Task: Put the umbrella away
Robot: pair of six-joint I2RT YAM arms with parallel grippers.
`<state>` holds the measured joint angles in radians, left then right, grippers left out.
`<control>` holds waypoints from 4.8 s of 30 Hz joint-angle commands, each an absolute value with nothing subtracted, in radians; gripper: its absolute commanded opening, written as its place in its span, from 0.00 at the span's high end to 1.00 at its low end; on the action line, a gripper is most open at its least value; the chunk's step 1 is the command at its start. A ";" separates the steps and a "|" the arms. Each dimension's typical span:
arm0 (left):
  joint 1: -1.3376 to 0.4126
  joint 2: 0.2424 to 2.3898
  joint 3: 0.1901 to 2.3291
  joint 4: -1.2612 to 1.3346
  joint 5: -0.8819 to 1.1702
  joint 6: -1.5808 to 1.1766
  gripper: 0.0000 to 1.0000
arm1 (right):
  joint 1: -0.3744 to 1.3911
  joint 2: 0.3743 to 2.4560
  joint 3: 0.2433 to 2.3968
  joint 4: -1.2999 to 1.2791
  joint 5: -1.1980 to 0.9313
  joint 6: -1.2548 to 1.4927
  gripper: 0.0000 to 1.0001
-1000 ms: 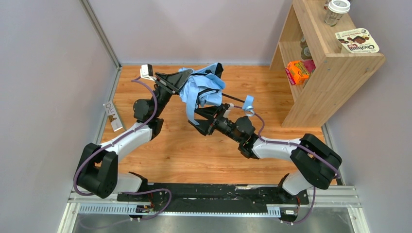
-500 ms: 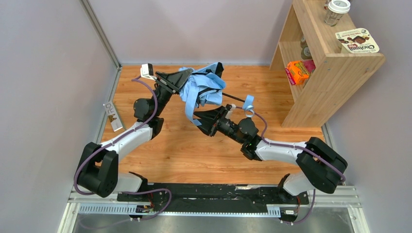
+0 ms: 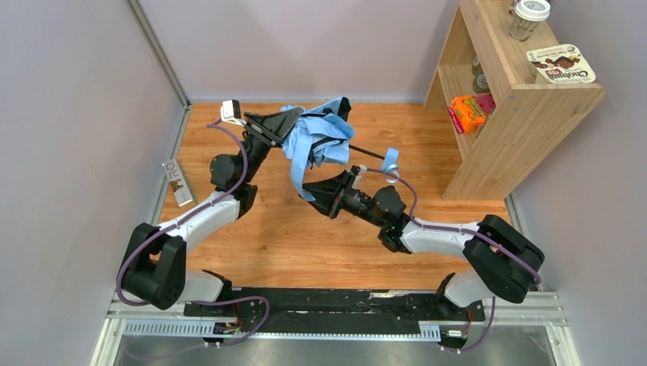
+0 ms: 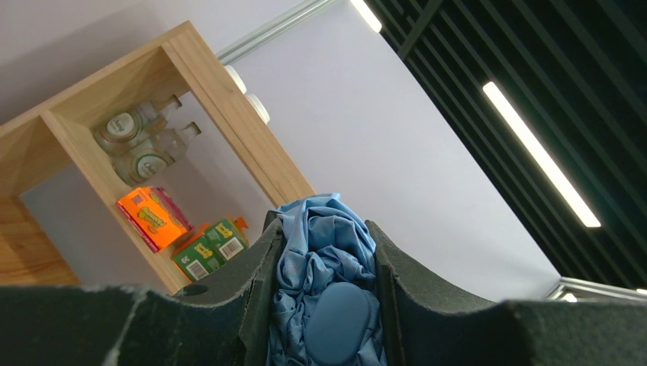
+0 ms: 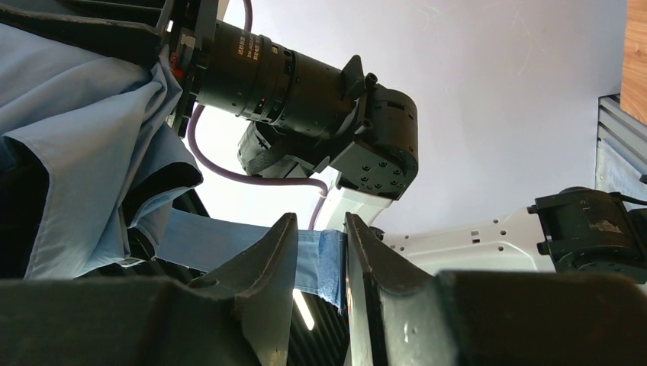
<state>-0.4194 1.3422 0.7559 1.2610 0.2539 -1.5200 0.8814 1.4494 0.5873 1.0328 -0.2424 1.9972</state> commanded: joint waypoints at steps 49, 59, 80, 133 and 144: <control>-0.413 1.255 0.482 1.289 0.650 -1.738 1.00 | 0.403 1.511 0.664 1.325 -0.578 1.954 1.00; -0.407 1.095 0.506 0.610 0.756 -1.315 1.00 | 0.410 1.511 0.692 1.364 -0.617 1.905 1.00; -0.403 0.976 0.623 -0.032 0.526 -0.940 1.00 | 0.632 1.307 0.817 0.754 -0.675 1.432 1.00; -0.397 1.413 0.770 1.407 0.463 -1.606 1.00 | 0.704 1.419 0.653 0.606 -0.476 2.049 0.54; -0.394 1.497 0.828 1.420 0.485 -1.611 1.00 | 0.719 1.457 0.592 0.807 -0.523 2.190 0.42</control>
<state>-0.4030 1.4860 0.7807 1.2636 0.5053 -1.6150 0.7097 1.4582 0.6128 0.6724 -0.5175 1.9808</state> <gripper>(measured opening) 0.443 0.541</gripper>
